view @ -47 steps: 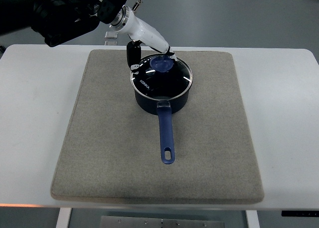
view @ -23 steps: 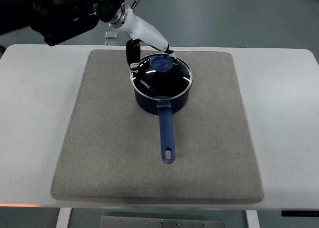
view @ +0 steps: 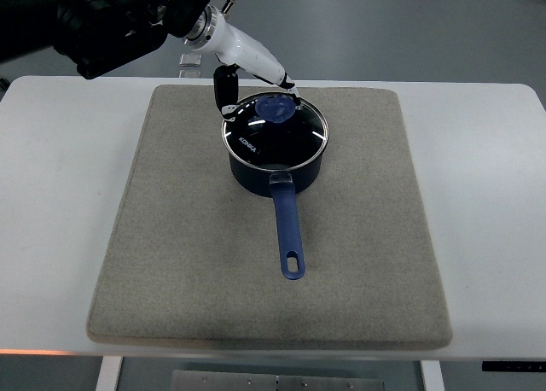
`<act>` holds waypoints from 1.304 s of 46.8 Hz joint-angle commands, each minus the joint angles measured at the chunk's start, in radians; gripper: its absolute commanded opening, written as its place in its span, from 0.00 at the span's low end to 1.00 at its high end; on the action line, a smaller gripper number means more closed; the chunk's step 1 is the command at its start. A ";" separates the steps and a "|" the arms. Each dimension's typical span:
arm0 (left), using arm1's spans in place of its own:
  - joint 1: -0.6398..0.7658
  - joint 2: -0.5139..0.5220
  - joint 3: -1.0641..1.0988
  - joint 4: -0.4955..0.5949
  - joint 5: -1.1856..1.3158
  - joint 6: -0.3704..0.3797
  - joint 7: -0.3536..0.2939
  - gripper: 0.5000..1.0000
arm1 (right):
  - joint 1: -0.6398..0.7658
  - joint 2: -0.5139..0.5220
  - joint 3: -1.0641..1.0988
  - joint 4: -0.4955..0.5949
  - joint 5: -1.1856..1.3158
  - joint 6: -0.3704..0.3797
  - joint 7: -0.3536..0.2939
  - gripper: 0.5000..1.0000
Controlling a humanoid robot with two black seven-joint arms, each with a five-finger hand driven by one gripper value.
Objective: Open pot lid and place left with left hand
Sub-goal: 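Lower the left hand onto the blue knob of the glass lid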
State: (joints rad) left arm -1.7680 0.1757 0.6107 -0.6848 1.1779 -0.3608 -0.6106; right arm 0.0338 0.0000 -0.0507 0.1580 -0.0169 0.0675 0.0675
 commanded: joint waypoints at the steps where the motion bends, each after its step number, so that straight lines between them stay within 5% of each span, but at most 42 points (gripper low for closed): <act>1: 0.010 -0.008 0.000 0.007 0.000 0.002 0.000 0.95 | 0.000 0.000 0.000 0.000 0.000 0.000 0.000 0.83; 61: 0.061 -0.062 -0.012 0.076 -0.026 0.042 0.000 0.92 | 0.000 0.000 0.000 0.000 0.000 0.000 0.000 0.83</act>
State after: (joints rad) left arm -1.7059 0.1136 0.5972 -0.6088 1.1509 -0.3298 -0.6110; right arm 0.0338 0.0000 -0.0513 0.1580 -0.0169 0.0679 0.0675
